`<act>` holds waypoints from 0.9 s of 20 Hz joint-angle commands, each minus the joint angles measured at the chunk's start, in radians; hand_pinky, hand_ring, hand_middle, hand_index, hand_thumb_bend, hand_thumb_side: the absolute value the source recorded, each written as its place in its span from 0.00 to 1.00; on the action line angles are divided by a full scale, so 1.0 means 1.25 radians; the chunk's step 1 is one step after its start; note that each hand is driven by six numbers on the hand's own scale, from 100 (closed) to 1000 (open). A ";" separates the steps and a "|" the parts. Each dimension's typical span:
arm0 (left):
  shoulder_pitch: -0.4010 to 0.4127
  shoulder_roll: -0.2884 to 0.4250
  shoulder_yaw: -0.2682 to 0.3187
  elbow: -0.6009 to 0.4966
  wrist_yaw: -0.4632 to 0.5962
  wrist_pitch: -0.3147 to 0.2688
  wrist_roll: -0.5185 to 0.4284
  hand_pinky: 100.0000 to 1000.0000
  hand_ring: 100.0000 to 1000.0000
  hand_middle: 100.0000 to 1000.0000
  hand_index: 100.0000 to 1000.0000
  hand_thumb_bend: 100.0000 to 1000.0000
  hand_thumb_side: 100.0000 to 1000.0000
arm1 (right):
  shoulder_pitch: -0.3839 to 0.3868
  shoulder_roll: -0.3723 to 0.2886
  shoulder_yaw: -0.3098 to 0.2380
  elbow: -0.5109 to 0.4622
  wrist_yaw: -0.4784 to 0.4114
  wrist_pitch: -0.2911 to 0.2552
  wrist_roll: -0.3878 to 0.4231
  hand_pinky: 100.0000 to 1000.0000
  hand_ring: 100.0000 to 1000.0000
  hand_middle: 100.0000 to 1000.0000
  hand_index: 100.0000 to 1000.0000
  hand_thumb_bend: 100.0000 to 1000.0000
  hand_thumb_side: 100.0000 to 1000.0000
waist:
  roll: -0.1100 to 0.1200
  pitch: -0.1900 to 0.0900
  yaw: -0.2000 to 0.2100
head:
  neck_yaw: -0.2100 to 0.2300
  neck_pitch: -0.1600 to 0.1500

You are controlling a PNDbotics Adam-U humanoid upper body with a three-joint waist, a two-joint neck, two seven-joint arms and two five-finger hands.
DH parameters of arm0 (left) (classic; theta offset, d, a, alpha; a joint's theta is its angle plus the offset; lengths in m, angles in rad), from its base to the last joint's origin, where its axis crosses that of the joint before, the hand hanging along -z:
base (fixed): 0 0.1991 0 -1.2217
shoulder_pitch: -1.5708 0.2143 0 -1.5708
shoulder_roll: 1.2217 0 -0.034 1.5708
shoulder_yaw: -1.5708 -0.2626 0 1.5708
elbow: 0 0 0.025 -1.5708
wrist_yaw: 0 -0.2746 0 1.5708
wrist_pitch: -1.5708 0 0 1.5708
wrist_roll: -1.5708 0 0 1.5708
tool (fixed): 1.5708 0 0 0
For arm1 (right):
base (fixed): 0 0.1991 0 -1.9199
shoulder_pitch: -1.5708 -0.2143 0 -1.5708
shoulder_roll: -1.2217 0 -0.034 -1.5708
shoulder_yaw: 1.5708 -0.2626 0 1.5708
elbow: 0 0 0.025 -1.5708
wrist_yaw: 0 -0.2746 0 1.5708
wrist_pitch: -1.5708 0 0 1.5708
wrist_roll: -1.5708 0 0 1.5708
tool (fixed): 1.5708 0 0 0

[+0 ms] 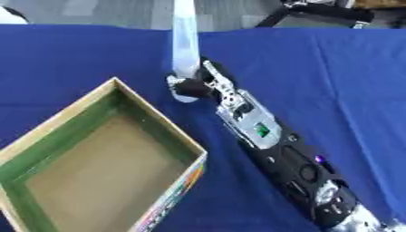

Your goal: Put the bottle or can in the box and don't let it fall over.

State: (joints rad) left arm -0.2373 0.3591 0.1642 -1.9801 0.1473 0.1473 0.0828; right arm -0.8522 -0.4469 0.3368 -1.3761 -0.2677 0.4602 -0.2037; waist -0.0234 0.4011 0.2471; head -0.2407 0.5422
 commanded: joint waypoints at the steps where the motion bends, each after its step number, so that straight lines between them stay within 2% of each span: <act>1: -0.002 0.012 0.009 -0.016 0.003 -0.003 0.000 1.00 1.00 1.00 0.92 0.42 0.04 | 0.006 -0.008 0.002 -0.006 -0.048 0.020 -0.008 1.00 1.00 1.00 0.77 0.00 0.26 | 0.005 -0.017 0.000 | -0.003 -0.007; 3: -0.002 0.013 0.009 -0.016 0.004 -0.003 -0.001 1.00 1.00 1.00 0.92 0.42 0.04 | 0.006 -0.010 0.003 -0.016 -0.074 0.024 -0.021 1.00 1.00 1.00 0.76 0.00 0.28 | 0.005 -0.018 -0.001 | -0.004 -0.006; 7: -0.002 0.013 0.009 -0.016 0.004 -0.003 0.000 1.00 1.00 1.00 0.92 0.42 0.04 | 0.006 -0.019 0.003 -0.041 -0.119 0.024 -0.061 1.00 1.00 1.00 0.67 0.00 0.11 | 0.005 -0.021 -0.004 | -0.003 -0.003; 13: -0.002 0.016 0.009 -0.016 0.007 -0.003 0.000 1.00 1.00 1.00 0.92 0.41 0.04 | 0.005 -0.034 0.005 -0.092 -0.149 0.018 -0.122 1.00 1.00 1.00 0.53 0.00 0.11 | 0.007 -0.026 -0.007 | -0.003 0.001; 18: 0.001 0.017 0.010 -0.016 0.009 -0.004 0.000 1.00 1.00 1.00 0.92 0.41 0.04 | 0.007 -0.041 0.002 -0.134 -0.143 0.008 -0.159 1.00 1.00 1.00 0.49 0.00 0.12 | 0.009 -0.030 -0.009 | -0.002 0.005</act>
State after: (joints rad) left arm -0.2352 0.3591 0.1647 -1.9801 0.1539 0.1467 0.0832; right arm -0.8293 -0.4724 0.3461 -1.5062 -0.4462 0.4748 -0.3903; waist -0.0174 0.3948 0.2341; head -0.2431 0.5492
